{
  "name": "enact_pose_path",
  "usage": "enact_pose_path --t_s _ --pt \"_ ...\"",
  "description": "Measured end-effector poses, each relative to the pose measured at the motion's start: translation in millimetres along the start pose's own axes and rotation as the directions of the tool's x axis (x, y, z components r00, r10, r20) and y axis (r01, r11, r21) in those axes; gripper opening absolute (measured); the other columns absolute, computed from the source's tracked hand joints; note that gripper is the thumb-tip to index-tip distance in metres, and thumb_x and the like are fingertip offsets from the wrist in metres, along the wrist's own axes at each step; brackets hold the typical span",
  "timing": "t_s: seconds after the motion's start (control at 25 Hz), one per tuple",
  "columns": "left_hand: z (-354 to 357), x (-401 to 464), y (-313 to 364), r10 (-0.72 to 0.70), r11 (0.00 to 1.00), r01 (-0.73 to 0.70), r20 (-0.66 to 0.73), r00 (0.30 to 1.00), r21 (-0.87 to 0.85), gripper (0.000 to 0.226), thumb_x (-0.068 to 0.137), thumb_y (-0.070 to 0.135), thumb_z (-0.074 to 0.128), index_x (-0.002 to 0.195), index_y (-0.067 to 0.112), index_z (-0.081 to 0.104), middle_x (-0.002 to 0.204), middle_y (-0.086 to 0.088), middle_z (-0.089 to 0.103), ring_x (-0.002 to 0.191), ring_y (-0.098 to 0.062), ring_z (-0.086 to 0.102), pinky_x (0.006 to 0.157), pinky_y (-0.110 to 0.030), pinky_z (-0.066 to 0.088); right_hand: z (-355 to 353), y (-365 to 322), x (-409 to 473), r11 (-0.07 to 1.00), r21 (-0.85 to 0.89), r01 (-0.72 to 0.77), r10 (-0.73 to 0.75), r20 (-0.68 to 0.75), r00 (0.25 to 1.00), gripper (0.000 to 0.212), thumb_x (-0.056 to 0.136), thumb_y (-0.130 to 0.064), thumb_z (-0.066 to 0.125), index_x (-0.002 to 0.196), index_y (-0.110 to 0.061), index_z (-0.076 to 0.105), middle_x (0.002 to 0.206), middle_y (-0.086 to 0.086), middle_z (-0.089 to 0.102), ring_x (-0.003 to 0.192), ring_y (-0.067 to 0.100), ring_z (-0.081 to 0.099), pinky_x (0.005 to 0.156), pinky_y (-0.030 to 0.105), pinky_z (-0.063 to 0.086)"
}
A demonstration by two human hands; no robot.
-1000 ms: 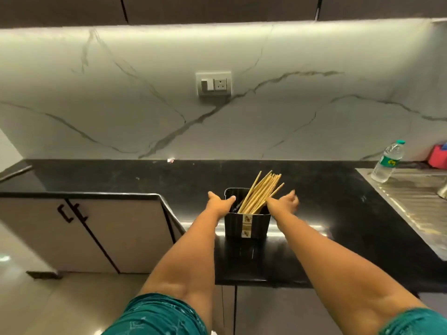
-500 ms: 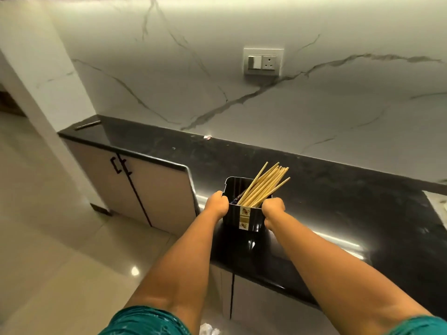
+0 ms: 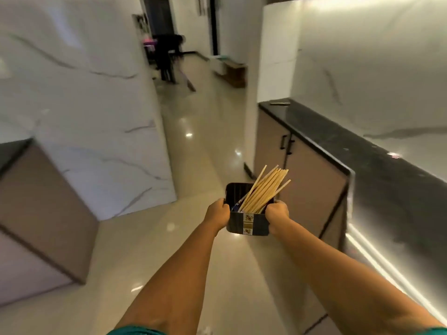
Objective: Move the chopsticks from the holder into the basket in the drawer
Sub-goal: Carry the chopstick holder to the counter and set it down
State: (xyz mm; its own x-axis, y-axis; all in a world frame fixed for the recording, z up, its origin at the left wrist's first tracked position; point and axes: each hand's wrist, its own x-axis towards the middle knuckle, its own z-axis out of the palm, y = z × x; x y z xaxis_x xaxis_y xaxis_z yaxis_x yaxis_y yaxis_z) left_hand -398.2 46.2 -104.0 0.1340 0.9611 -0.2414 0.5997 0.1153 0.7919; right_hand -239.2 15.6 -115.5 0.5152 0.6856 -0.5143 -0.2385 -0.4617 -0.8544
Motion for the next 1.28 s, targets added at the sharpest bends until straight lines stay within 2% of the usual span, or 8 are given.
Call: enact_pose_path --t_s 0.16,0.44,0.56,0.72,0.84,0.92,1.04,1.28 --pt "-124.2 -42.0 -106.4 -0.166 0.985 0.151 -0.233 0.958 -0.082 0.027 0.099 0.014 0.032 0.11 0.006 0.055 0.11 -0.016 0.061 0.086 -0.022 0.053 0.065 -0.03 0.041 151.7 27.4 -62.6 0.987 -0.154 0.055 -0.007 0.293 0.956 0.019 0.099 -0.016 0.044 0.112 -0.012 0.059 0.099 0.011 0.067 0.082 0.026 0.065 0.052 0.033 0.052" --pt "-329.7 -178.9 -299.3 -0.405 0.914 0.35 -0.494 0.77 -0.204 0.03 0.099 0.015 0.033 0.117 0.004 0.055 0.114 -0.017 0.06 0.099 -0.026 0.055 0.086 -0.039 0.048 391.7 129.4 -248.7 0.957 -0.29 0.026 0.17 0.627 0.76 0.026 0.1 -0.015 0.042 0.098 -0.003 0.065 0.096 0.018 0.069 0.084 0.033 0.066 0.07 0.041 0.057" --pt "-387.8 -258.8 -373.1 -0.526 0.849 0.41 -0.593 0.609 -0.333 0.028 0.097 0.014 0.033 0.11 0.006 0.056 0.11 -0.017 0.061 0.094 -0.027 0.056 0.08 -0.039 0.047 468.1 174.0 -339.9 0.919 -0.378 0.111 0.224 0.733 0.642 0.028 0.101 -0.019 0.04 0.095 -0.007 0.065 0.098 0.016 0.069 0.083 0.028 0.065 0.061 0.034 0.052" --pt "-445.4 -364.7 -437.3 -0.643 0.757 0.451 -0.661 0.386 -0.473 0.029 0.097 0.014 0.033 0.113 0.005 0.055 0.111 -0.017 0.059 0.096 -0.029 0.054 0.081 -0.039 0.047 539.2 231.7 -458.6 0.844 -0.469 0.259 0.315 0.825 0.468 0.032 0.103 -0.02 0.036 0.105 -0.006 0.065 0.108 0.015 0.067 0.101 0.031 0.062 0.089 0.047 0.052" --pt "-483.2 -433.8 -475.9 -0.693 0.693 0.464 -0.687 0.219 -0.552 0.026 0.099 0.014 0.033 0.112 0.003 0.054 0.112 -0.018 0.058 0.096 -0.027 0.053 0.082 -0.04 0.045 581.8 270.9 -539.9 0.811 -0.472 0.345 0.367 0.87 0.329 0.032 0.103 -0.022 0.038 0.103 -0.009 0.067 0.101 0.011 0.07 0.081 0.021 0.063 0.062 0.036 0.05" --pt "-505.3 -478.7 -507.0 -0.72 0.644 0.473 -0.685 0.11 -0.601 0.027 0.099 0.013 0.033 0.112 0.001 0.053 0.114 -0.019 0.058 0.095 -0.026 0.052 0.084 -0.04 0.044 609.9 300.4 -593.2 0.776 -0.476 0.414 0.412 0.88 0.238 0.028 0.102 -0.019 0.041 0.111 -0.007 0.065 0.105 0.013 0.069 0.083 0.023 0.065 0.058 0.037 0.051" --pt "-540.2 -535.2 -554.9 -0.75 0.585 0.429 -0.661 -0.037 -0.688 0.032 0.1 0.013 0.034 0.123 0.001 0.051 0.12 -0.019 0.057 0.105 -0.03 0.054 0.092 -0.043 0.045 658.3 346.8 -665.3 0.726 -0.454 0.517 0.474 0.874 0.102 0.028 0.101 -0.019 0.043 0.12 -0.007 0.059 0.115 0.017 0.066 0.102 0.032 0.063 0.087 0.051 0.055" --pt "-608.7 -639.0 -626.8 -0.76 0.502 0.316 -0.585 -0.282 -0.805 0.023 0.099 0.017 0.036 0.112 0.009 0.054 0.1 -0.008 0.058 0.081 -0.013 0.051 0.073 -0.031 0.046 751.4 422.0 -811.7 0.599 -0.353 0.719 0.6 0.792 -0.111 0.03 0.1 -0.01 0.042 0.126 -0.002 0.053 0.124 0.02 0.06 0.116 0.034 0.056 0.102 0.052 0.046"
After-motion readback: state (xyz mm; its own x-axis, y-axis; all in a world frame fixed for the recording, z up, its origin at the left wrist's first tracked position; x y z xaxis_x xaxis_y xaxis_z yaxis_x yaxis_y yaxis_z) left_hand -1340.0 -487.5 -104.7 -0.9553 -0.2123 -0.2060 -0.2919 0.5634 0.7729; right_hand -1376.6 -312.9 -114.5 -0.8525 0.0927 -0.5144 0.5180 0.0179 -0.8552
